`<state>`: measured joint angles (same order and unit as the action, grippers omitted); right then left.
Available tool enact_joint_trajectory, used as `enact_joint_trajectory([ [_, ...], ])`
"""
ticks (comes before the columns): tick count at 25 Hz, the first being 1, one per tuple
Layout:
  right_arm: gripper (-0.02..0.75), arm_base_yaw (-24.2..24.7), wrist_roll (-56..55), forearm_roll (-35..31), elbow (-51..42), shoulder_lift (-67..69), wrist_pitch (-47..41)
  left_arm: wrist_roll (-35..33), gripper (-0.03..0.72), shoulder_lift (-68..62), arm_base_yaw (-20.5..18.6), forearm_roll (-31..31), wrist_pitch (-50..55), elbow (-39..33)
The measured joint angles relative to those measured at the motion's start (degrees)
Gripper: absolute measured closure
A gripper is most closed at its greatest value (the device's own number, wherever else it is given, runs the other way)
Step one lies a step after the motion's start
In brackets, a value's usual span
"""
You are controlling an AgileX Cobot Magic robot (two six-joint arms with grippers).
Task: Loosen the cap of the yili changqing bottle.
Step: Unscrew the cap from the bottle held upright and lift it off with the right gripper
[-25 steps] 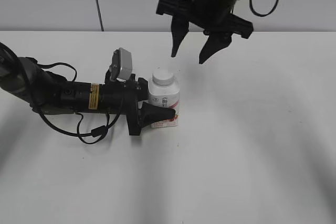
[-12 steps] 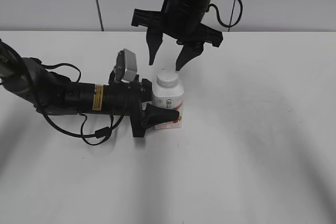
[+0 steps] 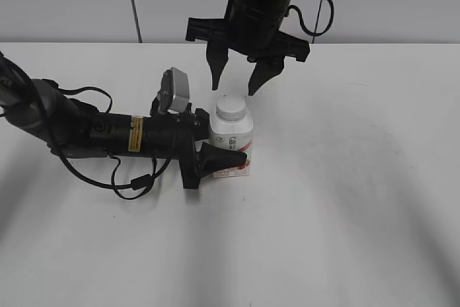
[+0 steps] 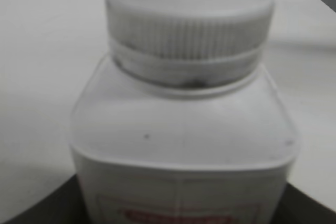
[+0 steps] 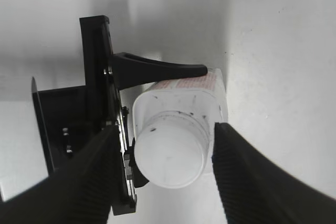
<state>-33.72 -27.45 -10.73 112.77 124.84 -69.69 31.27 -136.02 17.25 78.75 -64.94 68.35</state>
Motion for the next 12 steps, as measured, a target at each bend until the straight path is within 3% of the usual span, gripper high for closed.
enact_joint_trajectory([
  [12, 0.29, -0.68, 1.5, 0.06, 0.0, 1.46, 0.0, 0.0, 0.273, 0.11, 0.0, 0.1, 0.33, 0.0],
])
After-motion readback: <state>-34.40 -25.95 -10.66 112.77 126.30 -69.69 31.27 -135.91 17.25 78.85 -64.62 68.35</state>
